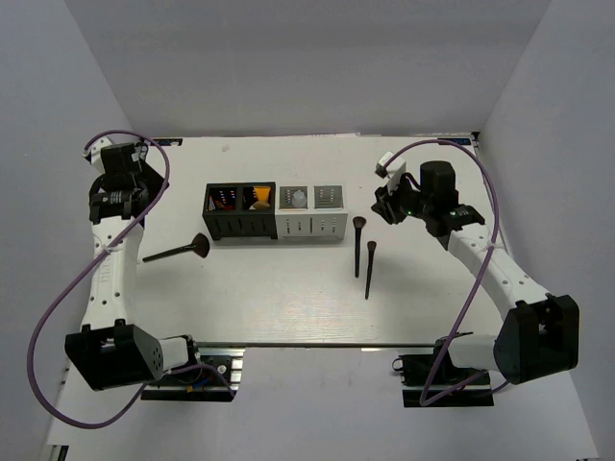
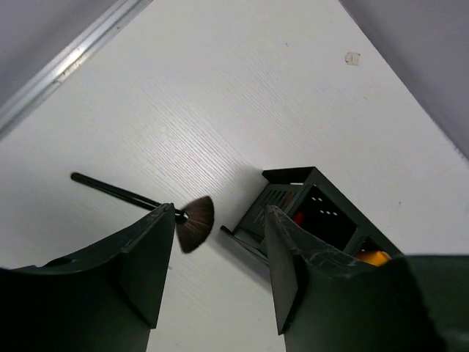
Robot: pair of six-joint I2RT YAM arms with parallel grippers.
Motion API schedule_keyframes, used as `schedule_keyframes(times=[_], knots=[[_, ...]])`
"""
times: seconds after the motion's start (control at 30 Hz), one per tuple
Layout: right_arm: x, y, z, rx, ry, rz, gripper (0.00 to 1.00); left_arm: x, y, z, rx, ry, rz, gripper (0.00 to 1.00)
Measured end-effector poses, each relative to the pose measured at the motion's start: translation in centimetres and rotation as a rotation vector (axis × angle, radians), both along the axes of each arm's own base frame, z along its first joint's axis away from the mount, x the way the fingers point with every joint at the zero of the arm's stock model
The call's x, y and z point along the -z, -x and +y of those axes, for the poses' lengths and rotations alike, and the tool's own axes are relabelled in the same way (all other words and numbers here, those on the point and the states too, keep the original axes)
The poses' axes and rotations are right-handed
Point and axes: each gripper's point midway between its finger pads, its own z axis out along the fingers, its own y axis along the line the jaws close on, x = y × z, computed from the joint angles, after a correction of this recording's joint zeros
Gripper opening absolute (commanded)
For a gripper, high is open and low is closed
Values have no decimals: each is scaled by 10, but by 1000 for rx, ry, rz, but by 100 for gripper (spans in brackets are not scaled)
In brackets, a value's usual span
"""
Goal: Organize the makeup
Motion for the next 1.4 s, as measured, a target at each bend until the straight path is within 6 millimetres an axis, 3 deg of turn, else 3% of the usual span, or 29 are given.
schedule_keyframes(times=[0.1,0.2,0.4,0.5,0.83,1.1,1.4], knots=[[5,-1,-6,14,-6,14,38,-6,0,7,63,-73,-7,65],[4,-3,-10,25,-16,13,37,3,4,9,113,-122,3,68],[1,-8,-18,38,-39,12,37,66,26,23,145,-151,157,69],[1,-10,-21,47,-59,13,37,84,33,28,176,-175,204,67],[22,-9,-29,80,-109,68,38,135,32,12,503,-250,196,71],[22,-15,-41,113,-121,62,38,153,25,1,763,-324,187,70],[27,-19,-51,133,-121,74,37,200,28,-4,1006,-322,301,70]])
